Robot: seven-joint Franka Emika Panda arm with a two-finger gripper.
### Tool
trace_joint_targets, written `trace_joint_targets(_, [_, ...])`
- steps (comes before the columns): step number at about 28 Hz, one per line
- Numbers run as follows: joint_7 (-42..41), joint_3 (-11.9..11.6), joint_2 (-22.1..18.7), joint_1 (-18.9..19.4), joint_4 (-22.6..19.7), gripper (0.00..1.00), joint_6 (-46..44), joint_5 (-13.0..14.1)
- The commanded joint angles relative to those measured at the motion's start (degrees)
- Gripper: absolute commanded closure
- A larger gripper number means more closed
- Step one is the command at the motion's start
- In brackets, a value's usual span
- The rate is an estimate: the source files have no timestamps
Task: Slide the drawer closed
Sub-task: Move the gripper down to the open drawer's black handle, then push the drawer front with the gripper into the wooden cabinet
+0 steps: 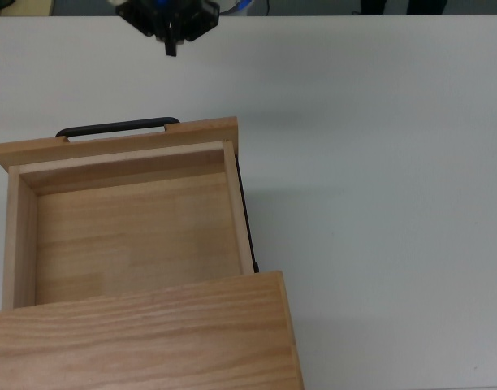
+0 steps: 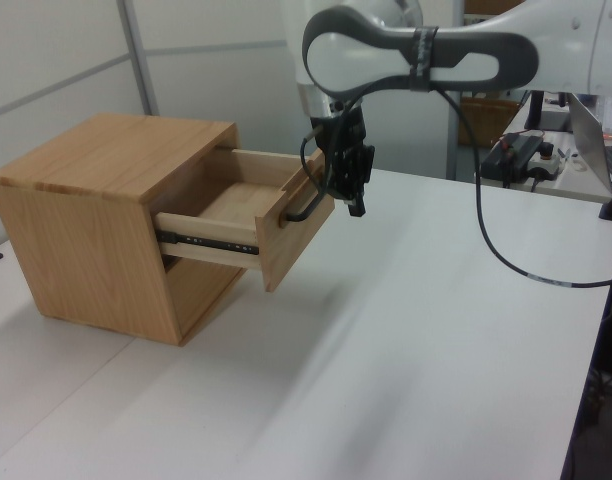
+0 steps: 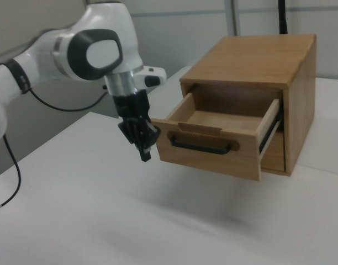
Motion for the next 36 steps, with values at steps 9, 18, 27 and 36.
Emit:
trace_joint_targets(9, [-0.69, -0.08, 2.70, -1.06, -1.00, 1.00, 12.54, -0.20])
trace_joint_targets(18, [-0.60, -0.08, 3.84, -0.97, -1.00, 1.00, 19.05, 0.15])
trace_joint_targets(27, [-0.60, -0.08, 5.25, -0.97, -1.09, 1.00, 25.29, 1.47])
trace_joint_targets(36, [-0.60, 0.01, 8.32, -0.79, -1.09, 1.00, 35.91, 2.26])
